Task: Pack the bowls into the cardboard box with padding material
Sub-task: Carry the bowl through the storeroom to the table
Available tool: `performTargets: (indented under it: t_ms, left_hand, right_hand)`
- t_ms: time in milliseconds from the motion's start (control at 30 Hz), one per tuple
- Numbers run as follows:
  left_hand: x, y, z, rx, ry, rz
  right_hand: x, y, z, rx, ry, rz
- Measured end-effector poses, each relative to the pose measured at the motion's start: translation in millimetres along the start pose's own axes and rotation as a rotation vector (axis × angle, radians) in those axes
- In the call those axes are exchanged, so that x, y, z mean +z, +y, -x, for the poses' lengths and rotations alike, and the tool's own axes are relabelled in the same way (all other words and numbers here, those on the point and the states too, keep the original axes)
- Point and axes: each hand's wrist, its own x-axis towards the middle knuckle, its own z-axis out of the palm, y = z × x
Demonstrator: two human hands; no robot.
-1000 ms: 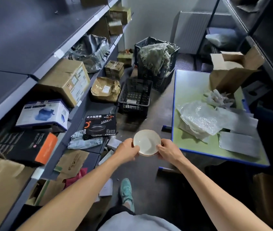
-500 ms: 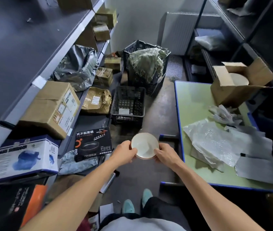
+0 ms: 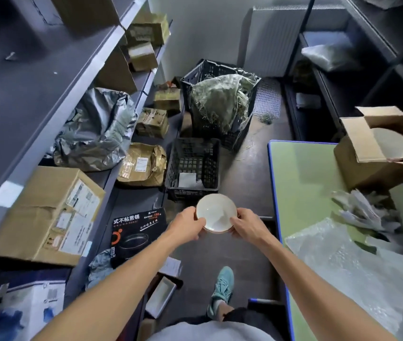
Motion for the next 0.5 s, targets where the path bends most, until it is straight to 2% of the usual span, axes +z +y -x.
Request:
performTargets:
  t_ms: [167, 267, 367, 500]
  left_hand:
    - [-15.2, 51.8, -50.2, 0.042, -0.02, 0.009]
    - [-13.2, 90.8, -80.9, 0.071, -0.078, -0.079]
    - [-12.4, 103.0, -99.1, 0.101, -0.104, -0.114]
    - [-1.2, 150.2, -145.9, 0.183, -0.189, -0.217]
  right_hand:
    - [-48.6, -20.5, -37.7, 0.007, 0.048, 0.025]
    - [-81.3, -15.2, -56.2, 0.055, 0.125, 0.021]
    - [-91.3, -7.2, -63.6, 0.071, 0.128, -0.051]
    - [-123.9, 8.9, -81.8, 0.154, 0.235, -0.179]
